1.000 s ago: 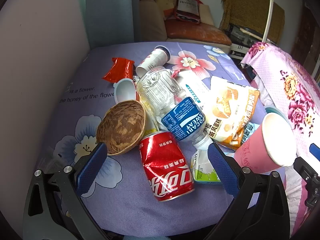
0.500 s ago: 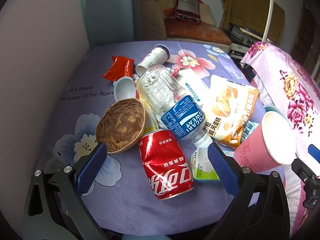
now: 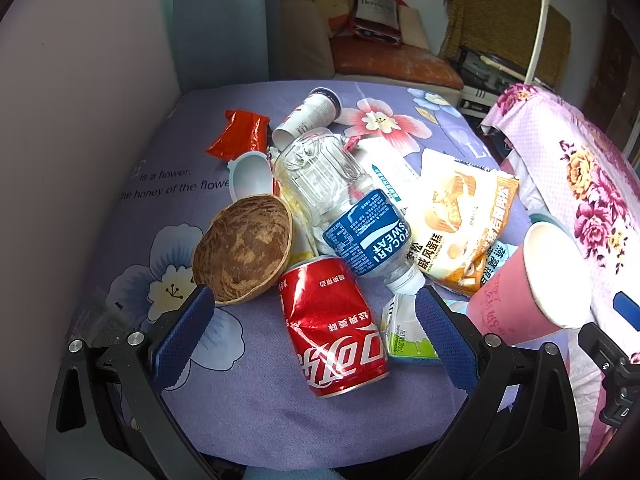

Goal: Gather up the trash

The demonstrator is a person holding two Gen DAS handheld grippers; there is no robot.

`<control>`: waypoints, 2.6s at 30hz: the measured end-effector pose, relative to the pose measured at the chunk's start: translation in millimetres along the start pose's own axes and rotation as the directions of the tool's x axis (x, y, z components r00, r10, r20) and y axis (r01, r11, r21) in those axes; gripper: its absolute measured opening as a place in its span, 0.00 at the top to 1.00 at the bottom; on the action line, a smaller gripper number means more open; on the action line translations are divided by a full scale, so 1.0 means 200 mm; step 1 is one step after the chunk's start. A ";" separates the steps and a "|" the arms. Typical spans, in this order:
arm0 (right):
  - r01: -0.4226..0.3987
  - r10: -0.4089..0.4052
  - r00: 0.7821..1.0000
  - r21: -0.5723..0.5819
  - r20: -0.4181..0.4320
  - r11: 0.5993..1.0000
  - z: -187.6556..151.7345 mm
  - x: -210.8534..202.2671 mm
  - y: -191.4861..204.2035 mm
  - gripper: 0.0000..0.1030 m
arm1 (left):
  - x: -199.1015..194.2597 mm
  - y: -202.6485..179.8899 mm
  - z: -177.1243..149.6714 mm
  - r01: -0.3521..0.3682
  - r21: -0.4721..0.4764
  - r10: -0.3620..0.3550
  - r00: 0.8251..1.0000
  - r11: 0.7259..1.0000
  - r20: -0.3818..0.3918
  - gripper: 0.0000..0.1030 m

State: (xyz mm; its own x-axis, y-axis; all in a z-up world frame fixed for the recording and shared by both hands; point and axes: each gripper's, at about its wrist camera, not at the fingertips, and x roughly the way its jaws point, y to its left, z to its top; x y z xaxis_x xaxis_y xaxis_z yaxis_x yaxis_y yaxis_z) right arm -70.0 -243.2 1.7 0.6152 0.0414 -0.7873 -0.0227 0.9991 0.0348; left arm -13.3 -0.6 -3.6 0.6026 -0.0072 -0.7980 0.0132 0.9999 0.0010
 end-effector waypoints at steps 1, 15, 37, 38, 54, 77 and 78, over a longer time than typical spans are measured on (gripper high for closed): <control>-0.001 0.001 1.000 -0.003 -0.002 1.000 0.00 0.00 0.00 0.06 | 0.00 0.00 0.00 0.000 0.000 0.000 1.000 1.000 0.000 0.03; -0.012 0.012 1.000 -0.036 -0.016 0.999 0.01 -0.01 0.08 0.06 | -0.01 0.00 -0.01 0.009 -0.004 -0.009 1.000 1.000 -0.006 0.03; -0.106 0.101 0.994 -0.106 -0.050 0.989 0.11 0.12 0.29 0.06 | 0.09 0.21 -0.09 0.086 -0.110 -0.101 0.985 0.990 -0.138 0.03; -0.114 0.109 0.993 -0.108 -0.051 0.988 0.11 0.13 0.30 0.06 | 0.10 0.19 -0.09 0.091 -0.106 -0.106 0.984 0.990 -0.143 0.03; -0.232 0.230 0.972 -0.035 -0.044 0.972 0.20 0.21 0.20 0.44 | 0.36 0.06 -0.04 0.135 -0.087 -0.152 0.959 0.987 -0.240 0.31; -0.252 0.249 0.967 0.069 0.053 0.965 0.30 0.16 -0.08 0.46 | 0.06 0.05 0.09 0.125 -0.022 -0.127 0.989 0.992 -0.078 0.51; -0.248 0.244 0.968 0.081 0.060 0.965 0.31 0.15 -0.11 0.46 | 0.04 0.02 0.12 0.129 -0.017 -0.130 0.989 0.991 -0.068 0.51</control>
State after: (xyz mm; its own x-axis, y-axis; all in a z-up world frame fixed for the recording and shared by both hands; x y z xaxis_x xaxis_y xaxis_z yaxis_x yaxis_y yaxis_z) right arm -2.8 -265.1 15.0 0.6373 0.2832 -0.7167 -0.1108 0.9540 0.2785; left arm 10.7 3.9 3.4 0.5403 -0.1363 -0.8304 0.0774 0.9907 -0.1123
